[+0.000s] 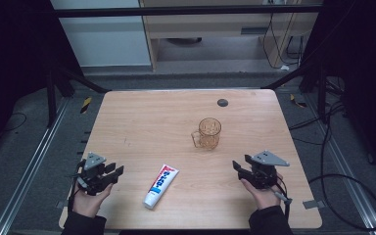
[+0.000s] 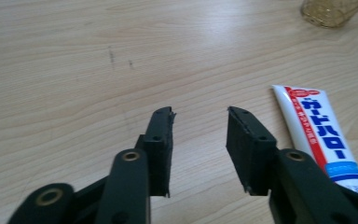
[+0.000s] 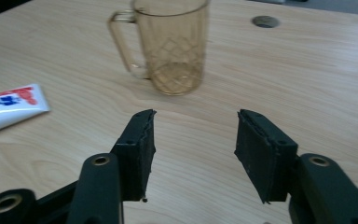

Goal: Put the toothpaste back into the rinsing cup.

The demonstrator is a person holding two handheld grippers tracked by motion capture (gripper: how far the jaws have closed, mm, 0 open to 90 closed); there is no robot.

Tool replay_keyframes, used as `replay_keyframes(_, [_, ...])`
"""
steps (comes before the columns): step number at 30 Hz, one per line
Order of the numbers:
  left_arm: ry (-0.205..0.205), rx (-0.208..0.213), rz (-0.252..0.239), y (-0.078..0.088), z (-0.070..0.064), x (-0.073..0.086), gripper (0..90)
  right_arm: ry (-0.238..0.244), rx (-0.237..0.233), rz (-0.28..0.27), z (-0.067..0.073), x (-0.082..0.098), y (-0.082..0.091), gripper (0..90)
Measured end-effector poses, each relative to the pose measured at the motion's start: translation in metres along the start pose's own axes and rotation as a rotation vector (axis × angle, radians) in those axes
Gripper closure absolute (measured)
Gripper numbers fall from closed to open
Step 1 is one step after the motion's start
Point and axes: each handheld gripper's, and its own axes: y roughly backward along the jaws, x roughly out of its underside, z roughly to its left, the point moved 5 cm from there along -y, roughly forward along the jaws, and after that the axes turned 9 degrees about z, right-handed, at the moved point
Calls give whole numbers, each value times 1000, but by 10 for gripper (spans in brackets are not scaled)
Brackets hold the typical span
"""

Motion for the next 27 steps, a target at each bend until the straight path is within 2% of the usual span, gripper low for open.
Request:
replay_keyframes(2, [-18,14,11,1,-5,-5,546,-11,34,5,-10,2,2,429])
replay_keyframes(7, [-59,40,37,0,-17,-19,467,-42,80,12,-30,11,4,381])
replay_keyframes(11, [-90,50,44,-1,-26,-27,442,-70,97,18,-41,18,5,355])
replay_keyframes(14, [-109,58,43,-1,-34,-34,431,-66,114,22,-46,21,5,339])
replay_keyframes(27, [-176,81,120,-19,-64,-51,412,-72,157,44,-59,28,5,294])
